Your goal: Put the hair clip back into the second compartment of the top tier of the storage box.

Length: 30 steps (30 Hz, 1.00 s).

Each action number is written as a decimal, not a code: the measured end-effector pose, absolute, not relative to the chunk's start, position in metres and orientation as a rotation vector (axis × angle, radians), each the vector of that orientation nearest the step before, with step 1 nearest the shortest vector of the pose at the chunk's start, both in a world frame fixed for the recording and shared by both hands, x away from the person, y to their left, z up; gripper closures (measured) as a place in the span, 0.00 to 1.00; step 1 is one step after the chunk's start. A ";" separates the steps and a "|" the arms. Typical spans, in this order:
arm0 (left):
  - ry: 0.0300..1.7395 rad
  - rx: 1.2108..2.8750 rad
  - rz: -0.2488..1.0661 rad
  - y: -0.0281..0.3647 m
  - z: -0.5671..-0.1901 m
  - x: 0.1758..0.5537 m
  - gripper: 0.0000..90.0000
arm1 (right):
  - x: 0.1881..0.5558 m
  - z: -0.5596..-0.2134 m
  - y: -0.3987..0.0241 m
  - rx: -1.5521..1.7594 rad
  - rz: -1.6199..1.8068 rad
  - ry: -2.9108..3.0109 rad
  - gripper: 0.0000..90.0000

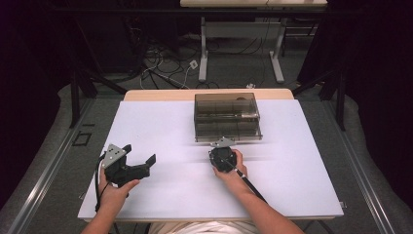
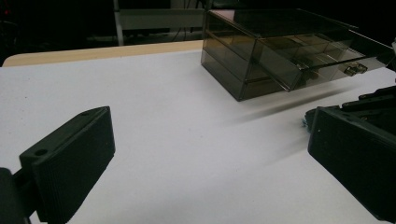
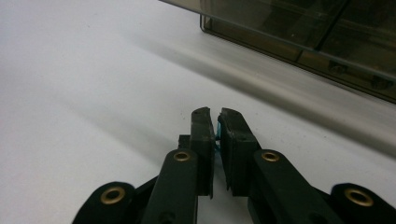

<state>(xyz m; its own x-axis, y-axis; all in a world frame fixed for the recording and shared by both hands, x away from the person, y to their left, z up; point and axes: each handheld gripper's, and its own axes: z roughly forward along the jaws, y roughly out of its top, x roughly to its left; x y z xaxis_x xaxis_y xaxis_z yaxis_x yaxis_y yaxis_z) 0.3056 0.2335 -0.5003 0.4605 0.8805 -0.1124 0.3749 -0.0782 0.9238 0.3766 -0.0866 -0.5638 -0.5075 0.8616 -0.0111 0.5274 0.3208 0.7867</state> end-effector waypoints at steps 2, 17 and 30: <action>1.099 1.665 0.606 0.233 -0.500 0.306 0.00 | 0.376 -0.563 -0.087 1.226 1.054 2.149 0.96; 1.104 1.659 0.602 0.233 -0.501 0.305 0.01 | 0.376 -0.558 -0.091 1.213 1.043 2.123 1.00; 1.099 1.673 0.608 0.233 -0.501 0.305 0.01 | 0.373 -0.552 -0.094 1.211 1.087 2.125 1.00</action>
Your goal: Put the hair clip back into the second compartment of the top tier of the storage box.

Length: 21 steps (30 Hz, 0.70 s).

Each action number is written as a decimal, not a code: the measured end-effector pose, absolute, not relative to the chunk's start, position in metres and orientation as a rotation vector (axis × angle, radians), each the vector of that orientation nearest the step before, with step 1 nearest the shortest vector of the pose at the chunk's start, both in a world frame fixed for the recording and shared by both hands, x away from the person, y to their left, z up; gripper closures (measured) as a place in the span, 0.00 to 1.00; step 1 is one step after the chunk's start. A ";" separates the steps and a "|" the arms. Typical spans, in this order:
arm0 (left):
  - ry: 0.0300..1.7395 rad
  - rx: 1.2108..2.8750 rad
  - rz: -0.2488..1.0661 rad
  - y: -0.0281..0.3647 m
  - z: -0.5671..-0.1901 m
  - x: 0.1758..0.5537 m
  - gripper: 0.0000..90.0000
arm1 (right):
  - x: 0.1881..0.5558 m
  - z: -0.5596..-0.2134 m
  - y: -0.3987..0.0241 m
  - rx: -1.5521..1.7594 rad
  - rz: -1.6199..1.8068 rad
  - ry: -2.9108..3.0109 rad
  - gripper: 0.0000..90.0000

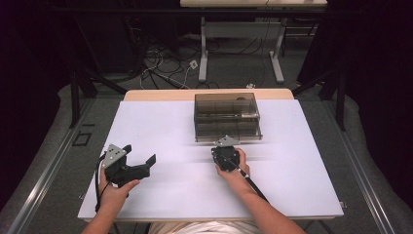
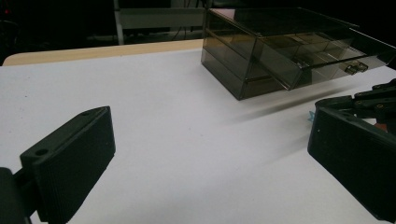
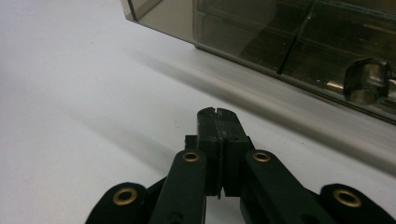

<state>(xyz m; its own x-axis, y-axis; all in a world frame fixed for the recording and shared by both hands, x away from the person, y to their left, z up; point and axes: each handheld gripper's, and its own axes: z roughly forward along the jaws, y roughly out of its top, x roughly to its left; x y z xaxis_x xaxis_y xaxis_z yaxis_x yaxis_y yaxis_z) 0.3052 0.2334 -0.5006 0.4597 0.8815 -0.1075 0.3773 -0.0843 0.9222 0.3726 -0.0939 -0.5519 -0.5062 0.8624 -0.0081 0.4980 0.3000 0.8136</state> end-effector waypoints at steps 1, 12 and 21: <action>1.099 1.674 0.608 0.233 -0.501 0.305 0.01 | 0.372 -0.551 -0.094 1.210 1.092 2.124 1.00; 1.102 1.671 0.600 0.233 -0.501 0.306 0.01 | 0.369 -0.547 -0.093 1.226 1.126 2.154 1.00; 1.104 1.665 0.598 0.233 -0.501 0.306 0.01 | 0.367 -0.545 -0.092 1.254 1.148 2.172 1.00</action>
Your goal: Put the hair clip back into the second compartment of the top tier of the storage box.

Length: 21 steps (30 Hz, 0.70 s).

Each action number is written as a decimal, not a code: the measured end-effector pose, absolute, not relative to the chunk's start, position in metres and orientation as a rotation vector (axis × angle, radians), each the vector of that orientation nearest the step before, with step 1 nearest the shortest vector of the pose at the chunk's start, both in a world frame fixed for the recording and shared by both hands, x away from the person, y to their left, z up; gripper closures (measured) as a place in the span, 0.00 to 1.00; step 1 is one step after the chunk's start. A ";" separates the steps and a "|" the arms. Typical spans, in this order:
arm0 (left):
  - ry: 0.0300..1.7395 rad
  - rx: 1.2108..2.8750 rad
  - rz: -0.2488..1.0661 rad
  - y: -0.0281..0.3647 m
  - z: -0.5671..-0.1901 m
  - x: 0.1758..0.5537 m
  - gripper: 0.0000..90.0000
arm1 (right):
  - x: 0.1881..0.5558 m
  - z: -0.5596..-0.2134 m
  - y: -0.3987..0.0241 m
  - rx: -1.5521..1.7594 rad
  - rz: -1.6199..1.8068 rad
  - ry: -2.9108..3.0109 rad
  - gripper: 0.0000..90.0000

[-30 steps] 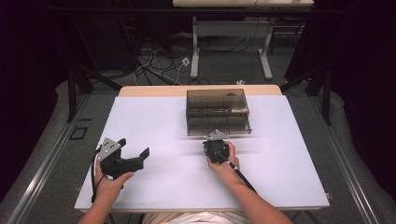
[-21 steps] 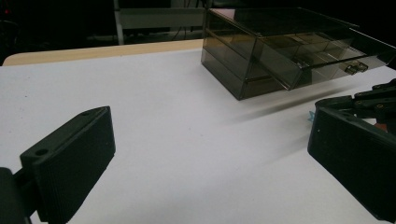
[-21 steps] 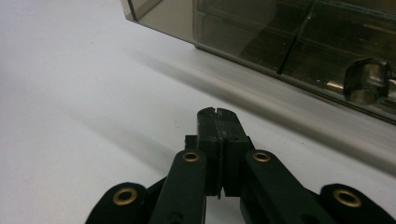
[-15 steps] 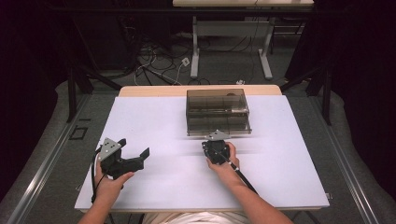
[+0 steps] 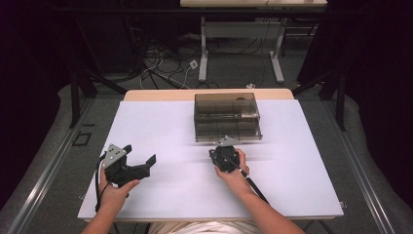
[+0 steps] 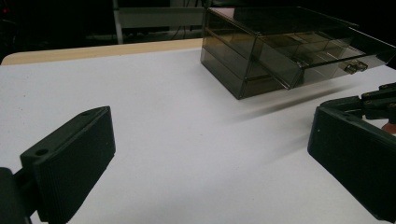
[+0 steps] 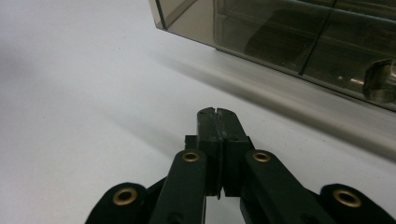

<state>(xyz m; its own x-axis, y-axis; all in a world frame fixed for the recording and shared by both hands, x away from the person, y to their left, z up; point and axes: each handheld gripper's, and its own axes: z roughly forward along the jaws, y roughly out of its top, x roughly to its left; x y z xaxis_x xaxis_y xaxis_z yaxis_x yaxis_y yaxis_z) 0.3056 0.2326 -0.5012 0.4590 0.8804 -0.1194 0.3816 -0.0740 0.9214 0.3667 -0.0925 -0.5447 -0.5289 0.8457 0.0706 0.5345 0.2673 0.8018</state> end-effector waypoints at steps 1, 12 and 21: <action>1.105 1.666 0.598 0.233 -0.501 0.306 0.01 | 0.367 -0.544 -0.093 1.259 1.150 2.177 1.00; 1.104 1.667 0.596 0.232 -0.501 0.306 0.01 | 0.366 -0.536 -0.092 1.286 1.149 2.223 1.00; 1.102 1.675 0.595 0.233 -0.501 0.306 0.01 | 0.365 -0.523 -0.092 1.283 1.145 2.269 1.00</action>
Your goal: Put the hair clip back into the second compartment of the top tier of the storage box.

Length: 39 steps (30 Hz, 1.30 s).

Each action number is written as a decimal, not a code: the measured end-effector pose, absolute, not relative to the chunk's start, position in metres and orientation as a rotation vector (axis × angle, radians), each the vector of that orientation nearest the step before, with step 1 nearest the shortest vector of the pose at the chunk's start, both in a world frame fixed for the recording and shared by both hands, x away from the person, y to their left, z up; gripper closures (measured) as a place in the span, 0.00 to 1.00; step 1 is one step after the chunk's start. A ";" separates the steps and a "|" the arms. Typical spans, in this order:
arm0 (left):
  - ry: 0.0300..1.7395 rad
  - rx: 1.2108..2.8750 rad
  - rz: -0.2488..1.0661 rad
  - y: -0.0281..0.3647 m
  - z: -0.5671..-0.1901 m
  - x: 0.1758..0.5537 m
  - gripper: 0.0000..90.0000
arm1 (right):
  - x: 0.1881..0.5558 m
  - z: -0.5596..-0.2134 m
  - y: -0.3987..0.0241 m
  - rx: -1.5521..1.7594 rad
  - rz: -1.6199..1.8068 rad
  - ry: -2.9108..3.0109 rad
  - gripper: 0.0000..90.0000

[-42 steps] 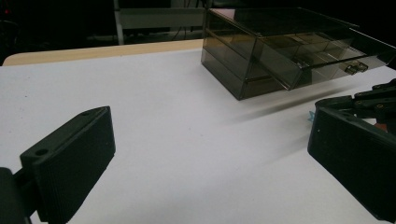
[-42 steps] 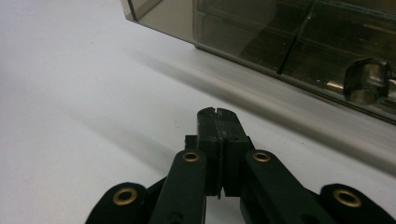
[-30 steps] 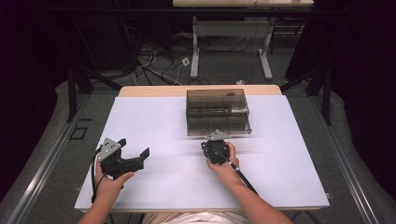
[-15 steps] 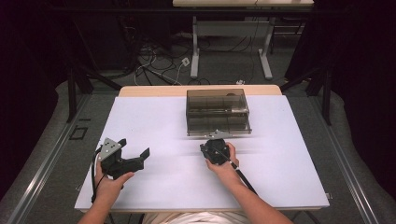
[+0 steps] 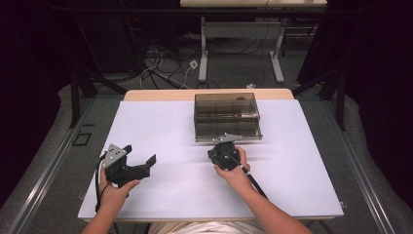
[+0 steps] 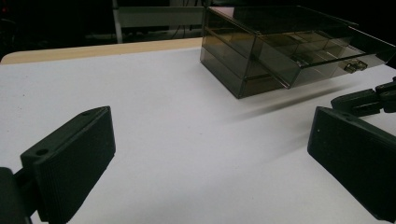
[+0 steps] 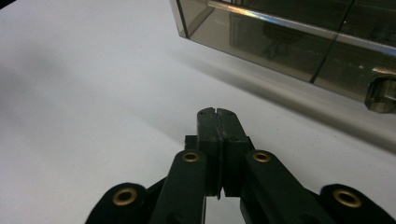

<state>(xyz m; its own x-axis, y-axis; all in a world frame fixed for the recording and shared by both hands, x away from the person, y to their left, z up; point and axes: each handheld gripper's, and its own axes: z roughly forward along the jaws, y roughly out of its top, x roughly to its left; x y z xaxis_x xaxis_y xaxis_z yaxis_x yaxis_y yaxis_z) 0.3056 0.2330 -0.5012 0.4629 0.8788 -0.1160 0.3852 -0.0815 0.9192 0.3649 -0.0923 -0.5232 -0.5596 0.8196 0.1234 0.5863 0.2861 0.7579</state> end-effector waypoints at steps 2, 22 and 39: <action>1.100 1.676 0.596 0.233 -0.501 0.306 0.01 | 0.365 -0.522 -0.092 1.282 1.137 2.277 1.00; 1.102 1.677 0.589 0.233 -0.502 0.306 0.01 | 0.365 -0.495 -0.092 1.247 1.170 2.298 1.00; 1.105 1.670 0.586 0.232 -0.502 0.306 0.01 | 0.366 -0.475 -0.095 1.227 1.213 2.266 1.00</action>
<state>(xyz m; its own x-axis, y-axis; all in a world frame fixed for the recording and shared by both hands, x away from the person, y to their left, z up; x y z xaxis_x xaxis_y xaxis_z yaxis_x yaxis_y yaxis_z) 0.3061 0.2325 -0.5019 0.4633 0.8774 -0.1248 0.3885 -0.0745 0.9184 0.3661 -0.0948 -0.4747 -0.5942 0.7939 0.1289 0.5476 0.2820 0.7878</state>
